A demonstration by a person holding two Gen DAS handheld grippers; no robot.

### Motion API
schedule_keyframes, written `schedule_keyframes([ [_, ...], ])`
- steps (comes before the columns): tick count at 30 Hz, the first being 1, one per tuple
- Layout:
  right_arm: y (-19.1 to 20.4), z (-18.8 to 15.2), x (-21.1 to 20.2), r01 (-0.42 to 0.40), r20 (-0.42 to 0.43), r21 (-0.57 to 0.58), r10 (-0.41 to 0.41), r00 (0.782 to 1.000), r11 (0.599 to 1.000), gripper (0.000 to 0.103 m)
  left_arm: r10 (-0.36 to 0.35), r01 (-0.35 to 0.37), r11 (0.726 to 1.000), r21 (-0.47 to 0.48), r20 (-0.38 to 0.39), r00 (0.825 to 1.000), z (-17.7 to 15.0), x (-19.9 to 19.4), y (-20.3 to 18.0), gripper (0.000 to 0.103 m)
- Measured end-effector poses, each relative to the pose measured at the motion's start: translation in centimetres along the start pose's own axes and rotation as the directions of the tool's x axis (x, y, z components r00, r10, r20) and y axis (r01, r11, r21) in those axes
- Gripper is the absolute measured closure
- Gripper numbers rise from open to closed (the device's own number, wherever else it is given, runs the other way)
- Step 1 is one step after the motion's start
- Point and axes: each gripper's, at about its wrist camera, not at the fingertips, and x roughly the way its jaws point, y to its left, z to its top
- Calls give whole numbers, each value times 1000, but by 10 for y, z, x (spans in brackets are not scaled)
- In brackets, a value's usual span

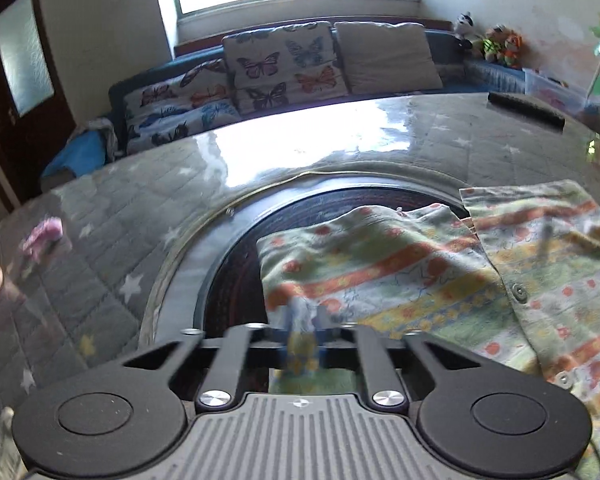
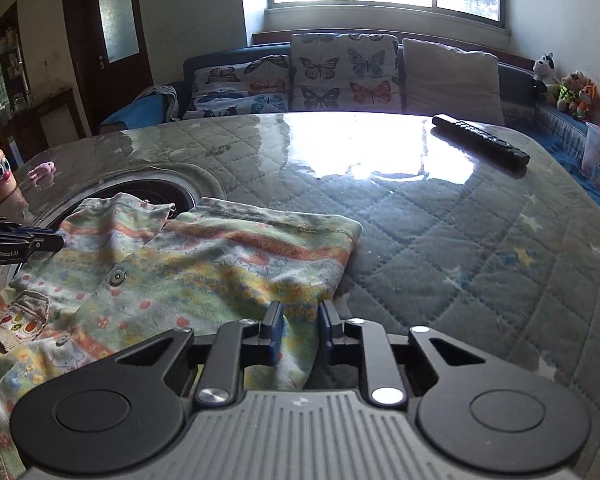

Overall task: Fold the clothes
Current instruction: 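Open both grippers and release the shirt on the table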

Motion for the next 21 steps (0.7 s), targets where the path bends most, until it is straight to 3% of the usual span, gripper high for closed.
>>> schedule_keyframes([
  [5,5,11,15,0,2,-28,0,1000,1000,88,68,-69,996,59,28,997,4,12,-5,101],
  [12,5,25,34,0,12,-22,0,1000,1000,85,125,-127,989,73,38,991,20,37,4,101],
  [18,13,23,25,5,8,-69,-5,1000,998,72,155,-156,984,89,21,988,33,51,5,101],
  [21,28,13,5,-42,15,-138,45,999,990,53,133,-133,989,56,4,991,30,39,8,97],
])
